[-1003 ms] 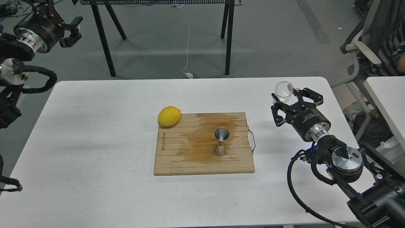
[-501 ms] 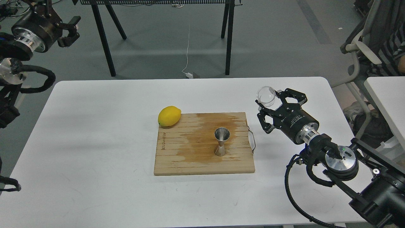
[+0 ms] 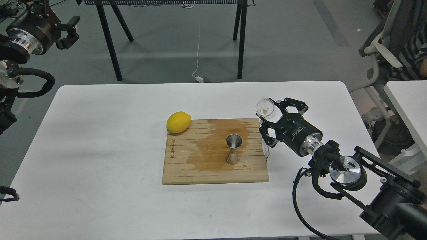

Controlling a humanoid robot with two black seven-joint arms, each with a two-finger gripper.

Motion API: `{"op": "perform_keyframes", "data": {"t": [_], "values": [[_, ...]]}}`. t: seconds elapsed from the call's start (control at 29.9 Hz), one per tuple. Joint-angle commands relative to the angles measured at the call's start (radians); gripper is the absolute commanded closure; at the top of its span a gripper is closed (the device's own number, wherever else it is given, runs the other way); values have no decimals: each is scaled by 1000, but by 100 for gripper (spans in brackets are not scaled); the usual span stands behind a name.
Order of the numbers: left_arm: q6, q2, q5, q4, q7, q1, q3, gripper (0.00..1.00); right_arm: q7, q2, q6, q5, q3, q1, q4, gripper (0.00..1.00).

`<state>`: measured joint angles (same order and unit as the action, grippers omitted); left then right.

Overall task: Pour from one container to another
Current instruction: 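Grasp the glass cup with the right gripper and lift it, then move the held glass cup above the jigger with the right gripper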

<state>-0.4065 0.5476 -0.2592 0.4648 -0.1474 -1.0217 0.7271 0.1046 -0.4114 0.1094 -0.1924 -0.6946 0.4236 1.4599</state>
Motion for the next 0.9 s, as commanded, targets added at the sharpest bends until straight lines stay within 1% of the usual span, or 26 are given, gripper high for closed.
{"op": "perform_keyframes", "data": {"t": [0.0, 0.27, 0.47, 0.67, 0.87], "values": [[0, 0, 0, 0, 0, 0, 0, 1, 0, 0, 6, 16, 85, 64, -7, 82], [0, 0, 0, 0, -1, 0, 0, 1, -9, 0, 13, 47, 145, 129, -7, 82], [0, 0, 0, 0, -1, 0, 0, 1, -23, -10, 32, 114, 161, 148, -1, 82], [0, 0, 0, 0, -1, 0, 0, 1, -28, -15, 33, 152, 167, 164, 0, 82], [0, 0, 0, 0, -1, 0, 0, 1, -34, -15, 33, 195, 224, 185, 2, 82]]}}
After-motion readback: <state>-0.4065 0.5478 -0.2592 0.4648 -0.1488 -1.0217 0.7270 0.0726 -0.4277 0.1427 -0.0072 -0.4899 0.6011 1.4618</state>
